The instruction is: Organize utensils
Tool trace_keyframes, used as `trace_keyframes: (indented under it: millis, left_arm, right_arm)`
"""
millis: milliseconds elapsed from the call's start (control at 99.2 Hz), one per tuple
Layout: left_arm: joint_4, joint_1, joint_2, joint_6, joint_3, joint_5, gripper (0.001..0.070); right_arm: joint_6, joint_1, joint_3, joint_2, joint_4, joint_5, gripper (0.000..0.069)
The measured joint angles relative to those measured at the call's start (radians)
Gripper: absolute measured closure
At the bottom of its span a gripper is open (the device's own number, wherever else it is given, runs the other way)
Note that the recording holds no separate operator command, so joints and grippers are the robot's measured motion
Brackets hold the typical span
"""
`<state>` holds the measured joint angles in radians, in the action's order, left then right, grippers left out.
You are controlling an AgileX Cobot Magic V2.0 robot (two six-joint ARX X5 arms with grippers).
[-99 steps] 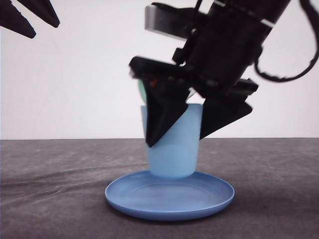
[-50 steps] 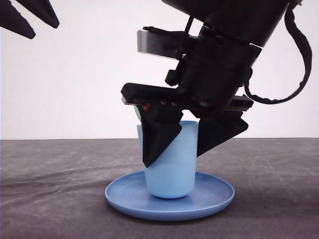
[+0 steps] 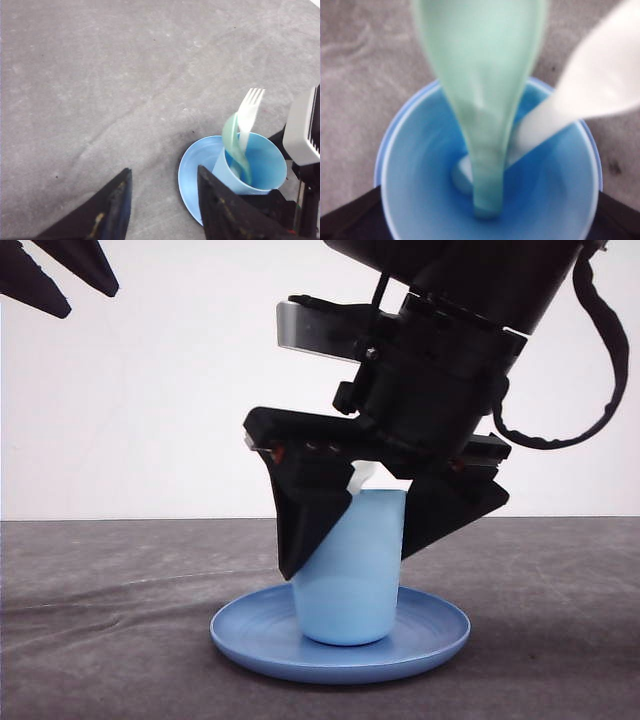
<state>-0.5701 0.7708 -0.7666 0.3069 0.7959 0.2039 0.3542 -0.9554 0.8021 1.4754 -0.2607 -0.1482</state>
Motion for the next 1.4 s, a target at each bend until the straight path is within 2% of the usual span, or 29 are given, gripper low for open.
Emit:
trace_keyframes:
  millis: [242, 534, 857, 1190, 1240, 1290, 1361, 1401]
  left_arm:
    - [-0.002, 0.0, 0.0, 0.0, 0.0, 0.0, 0.0474]
    - [0.014, 0.0, 0.0, 0.0, 0.0, 0.0, 0.0474]
    - [0.043, 0.0, 0.01, 0.0, 0.0, 0.0, 0.0474]
    - [0.058, 0.0, 0.026, 0.0, 0.0, 0.0, 0.0474]
    - [0.058, 0.0, 0.026, 0.0, 0.0, 0.0, 0.0477]
    - [0.058, 0.0, 0.026, 0.0, 0.0, 0.0, 0.0511]
    - [0.058, 0.0, 0.026, 0.001, 0.0, 0.0, 0.0622]
    - [0.058, 0.0, 0.026, 0.001, 0.0, 0.0, 0.0656]
  right_arm:
    - [0.001, 0.0, 0.0, -0.155, -0.109, -0.002, 0.0147]
    - [0.001, 0.0, 0.0, -0.468, -0.148, -0.016, 0.0147]
    - [-0.061, 0.0, 0.0, -0.766, -0.165, -0.223, 0.0147]
    - [-0.077, 0.0, 0.0, -0.832, -0.273, -0.321, 0.015]
    - [-0.077, 0.0, 0.0, -0.831, -0.283, -0.323, 0.0193]
    - [-0.077, 0.0, 0.0, -0.83, -0.289, -0.323, 0.0329]
    - [-0.079, 0.0, 0.0, -0.83, -0.297, -0.324, 0.0533]
    - [-0.081, 0.0, 0.0, -0.83, -0.299, -0.324, 0.0603]
